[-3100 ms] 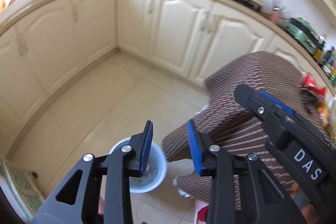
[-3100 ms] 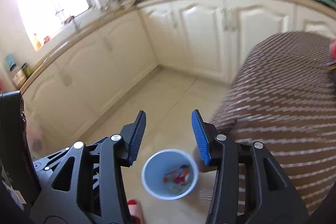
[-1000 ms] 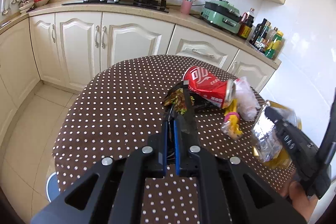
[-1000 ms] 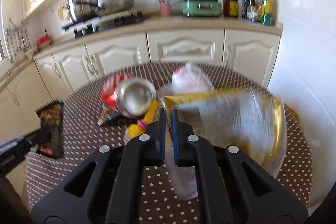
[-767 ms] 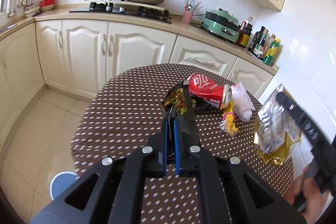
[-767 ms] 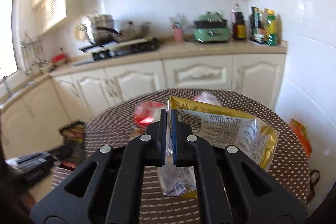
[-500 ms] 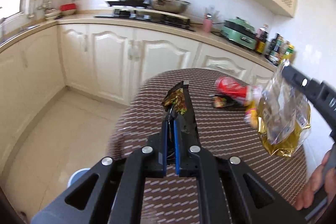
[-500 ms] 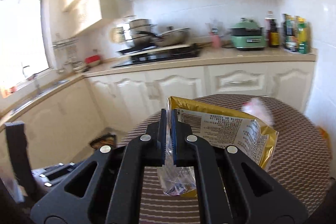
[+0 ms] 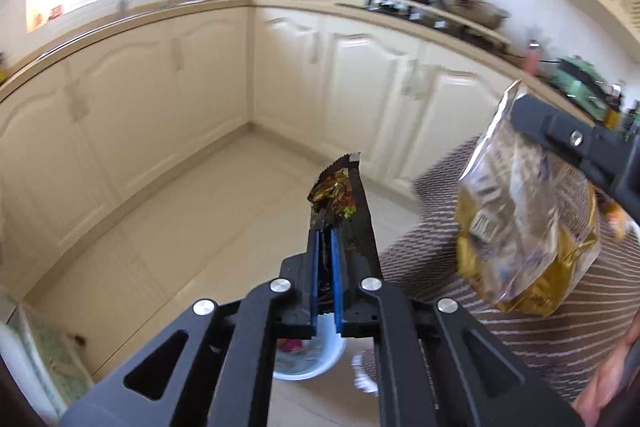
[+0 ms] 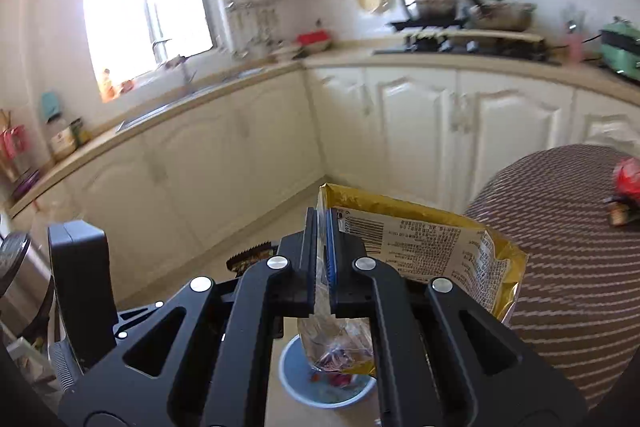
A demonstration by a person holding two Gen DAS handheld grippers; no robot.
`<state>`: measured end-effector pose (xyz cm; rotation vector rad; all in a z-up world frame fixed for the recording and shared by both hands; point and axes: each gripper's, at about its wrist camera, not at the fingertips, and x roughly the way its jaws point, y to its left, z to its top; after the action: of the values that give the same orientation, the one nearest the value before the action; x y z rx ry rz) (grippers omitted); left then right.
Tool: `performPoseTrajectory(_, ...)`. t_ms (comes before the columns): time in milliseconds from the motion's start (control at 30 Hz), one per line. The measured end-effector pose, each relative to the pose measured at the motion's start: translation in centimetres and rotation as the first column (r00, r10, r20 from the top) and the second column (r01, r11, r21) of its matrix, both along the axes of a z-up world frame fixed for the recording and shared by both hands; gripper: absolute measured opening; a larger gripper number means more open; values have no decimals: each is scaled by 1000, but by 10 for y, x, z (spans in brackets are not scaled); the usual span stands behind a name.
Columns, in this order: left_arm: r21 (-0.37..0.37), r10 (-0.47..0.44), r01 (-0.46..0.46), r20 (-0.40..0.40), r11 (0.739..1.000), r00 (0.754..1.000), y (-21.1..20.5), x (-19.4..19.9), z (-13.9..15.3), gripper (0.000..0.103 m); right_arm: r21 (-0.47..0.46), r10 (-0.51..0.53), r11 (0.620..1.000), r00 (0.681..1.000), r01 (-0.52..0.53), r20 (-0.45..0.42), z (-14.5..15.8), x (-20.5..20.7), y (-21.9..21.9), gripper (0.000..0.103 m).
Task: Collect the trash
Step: 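Carry wrapper and plastic bag over the blue bucket and open both tools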
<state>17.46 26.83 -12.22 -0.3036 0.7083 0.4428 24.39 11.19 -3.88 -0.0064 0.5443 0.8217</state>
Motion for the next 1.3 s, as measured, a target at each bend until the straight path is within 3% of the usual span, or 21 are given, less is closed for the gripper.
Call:
performPoseTrajectory(333, -91, 76, -93, -175, 992, 982, 63, 11, -84, 6, -139, 121, 980, 980, -143, -156, -96, 16, 101, 5)
performPoseTrajectory(633, -142, 55, -103, -310, 985, 949, 77, 40, -153, 8, -213, 91, 964, 949, -160, -303, -182, 48, 120, 5)
performPoseTrajectory(700, -143, 55, -106, -323, 984, 945, 79, 47, -159, 8, -220, 85, 962, 943, -162, -322, -192, 54, 122, 5)
performPoseTrajectory(767, -154, 53, -107, -320, 982, 946, 83, 52, -162, 15, -220, 82, 962, 939, -162, -334, -199, 55, 124, 5)
performPoseTrajectory(833, -135, 71, -119, -318, 984, 945, 85, 58, -163, 34, -216, 82, 963, 936, -163, -343, -202, 57, 126, 5)
performPoseTrajectory(1000, -141, 85, -135, -315, 981, 945, 88, 56, -170, 40, -211, 82, 964, 935, -162, -344, -203, 60, 127, 5)
performPoseTrajectory(1300, -143, 107, -158, -311, 977, 944, 89, 54, -169, 40, -205, 79, 966, 931, -160, -355, -206, 61, 125, 5)
